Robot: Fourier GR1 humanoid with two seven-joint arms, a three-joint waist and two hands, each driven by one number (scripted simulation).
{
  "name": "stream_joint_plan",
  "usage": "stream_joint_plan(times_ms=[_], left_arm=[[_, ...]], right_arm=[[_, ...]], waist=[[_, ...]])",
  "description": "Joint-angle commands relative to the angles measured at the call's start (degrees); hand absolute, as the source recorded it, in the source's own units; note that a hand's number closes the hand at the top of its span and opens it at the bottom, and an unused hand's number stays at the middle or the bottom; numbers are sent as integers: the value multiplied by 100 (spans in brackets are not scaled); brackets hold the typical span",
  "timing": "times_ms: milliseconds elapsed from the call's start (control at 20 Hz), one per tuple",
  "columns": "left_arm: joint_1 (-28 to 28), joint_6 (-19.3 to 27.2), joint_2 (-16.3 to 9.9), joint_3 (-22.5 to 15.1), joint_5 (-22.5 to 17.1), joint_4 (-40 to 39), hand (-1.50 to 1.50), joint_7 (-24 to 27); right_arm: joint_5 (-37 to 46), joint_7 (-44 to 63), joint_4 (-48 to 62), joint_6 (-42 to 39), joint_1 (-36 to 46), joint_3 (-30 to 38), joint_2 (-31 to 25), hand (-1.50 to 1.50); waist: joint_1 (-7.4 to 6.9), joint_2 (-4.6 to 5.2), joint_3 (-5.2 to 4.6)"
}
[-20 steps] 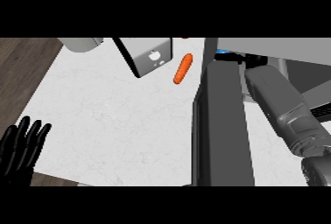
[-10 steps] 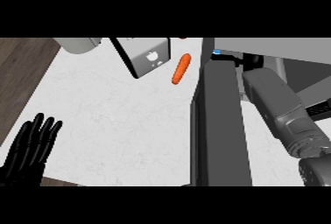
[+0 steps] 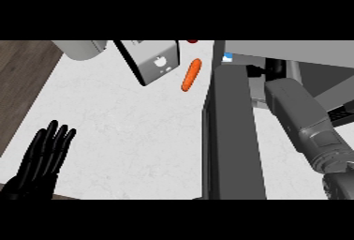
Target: Pick up the milk, place it into the microwave and close the microwave
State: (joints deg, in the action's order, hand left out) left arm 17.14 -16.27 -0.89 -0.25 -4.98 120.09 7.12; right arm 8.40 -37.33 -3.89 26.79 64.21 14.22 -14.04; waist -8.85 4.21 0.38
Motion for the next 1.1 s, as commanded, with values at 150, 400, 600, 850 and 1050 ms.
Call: stream_joint_plan(times_ms=[150, 400, 600, 850, 1050], left_arm=[[-76, 69, 85, -285, 237, 12, -150, 13], [-123, 168, 88, -316, 247, -113, -150, 35], [-128, 258, 88, -400, 352, -29, -150, -112], [-113, 244, 89, -750, 425, -257, -150, -83], [-305, 144, 16, -693, 295, -551, -150, -72]], right_arm=[[-13, -108, 4, -515, -128, 20, -109, -150], [-134, -360, -69, -705, -321, 145, -16, -150], [-235, -586, -103, -944, -572, 254, -96, -150], [-280, -732, -132, -1200, -682, 297, 76, -150], [-301, -1122, -141, -1837, -1076, 296, 198, -150]], waist=[[93, -57, 0], [163, -78, -4], [263, -127, -3], [364, -182, -10], [489, -213, -15]])
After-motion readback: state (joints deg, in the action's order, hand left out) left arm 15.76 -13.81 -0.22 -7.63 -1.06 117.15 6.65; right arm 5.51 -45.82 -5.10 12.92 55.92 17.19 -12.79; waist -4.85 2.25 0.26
